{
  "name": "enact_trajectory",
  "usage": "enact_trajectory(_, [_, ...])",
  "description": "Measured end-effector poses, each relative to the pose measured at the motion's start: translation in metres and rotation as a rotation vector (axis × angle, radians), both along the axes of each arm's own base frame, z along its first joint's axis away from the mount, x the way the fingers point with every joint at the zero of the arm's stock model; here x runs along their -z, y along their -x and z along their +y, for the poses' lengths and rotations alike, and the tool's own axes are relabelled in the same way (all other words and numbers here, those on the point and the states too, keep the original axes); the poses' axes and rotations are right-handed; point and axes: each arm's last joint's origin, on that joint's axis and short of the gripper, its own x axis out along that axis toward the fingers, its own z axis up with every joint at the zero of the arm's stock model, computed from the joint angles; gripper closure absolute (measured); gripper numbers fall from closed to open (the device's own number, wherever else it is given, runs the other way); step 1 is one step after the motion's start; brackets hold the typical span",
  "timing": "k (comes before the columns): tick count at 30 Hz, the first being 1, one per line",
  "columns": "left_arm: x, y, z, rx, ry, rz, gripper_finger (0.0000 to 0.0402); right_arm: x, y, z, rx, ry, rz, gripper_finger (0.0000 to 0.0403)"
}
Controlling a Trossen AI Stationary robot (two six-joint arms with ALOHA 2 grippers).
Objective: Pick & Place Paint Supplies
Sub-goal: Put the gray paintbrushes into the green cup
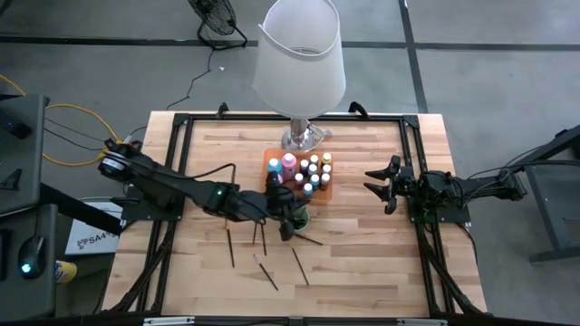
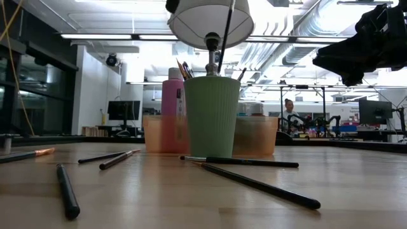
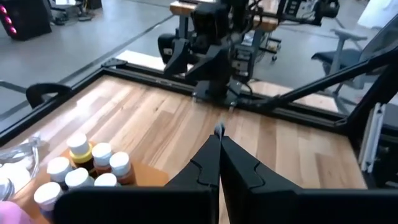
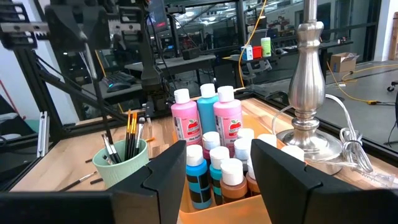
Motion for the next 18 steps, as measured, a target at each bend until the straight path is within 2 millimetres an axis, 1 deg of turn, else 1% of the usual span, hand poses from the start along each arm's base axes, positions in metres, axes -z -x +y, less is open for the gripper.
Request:
enact_trajectory(4, [0.015, -0.006, 0.001, -0.002, -0.008, 0.034, 0.0401, 0.000, 0.000, 0.000, 0.000, 0.000, 0.000, 0.0229])
enact_trajectory(10, [0.054, 0.002, 0.003, -0.028, 0.038, -0.006, 0.0401, 0.000, 0.000, 0.000, 0.000, 0.000, 0.000, 0.0229])
enact_trajectory(13, [0.065, 0.007, 0.002, -0.025, 0.051, -0.046, 0.0402, 0.000, 0.000, 0.000, 0.000, 0.000, 0.000, 0.0229])
enact_trajectory(16, [0.079, 0.012, 0.004, -0.020, 0.029, -0.028, 0.0401, 0.000, 0.000, 0.000, 0.000, 0.000, 0.000, 0.0229])
enact_trajectory(18, [0.085, 0.014, 0.005, -0.008, 0.016, -0.026, 0.0402, 0.000, 0.000, 0.000, 0.000, 0.000, 0.000, 0.0229])
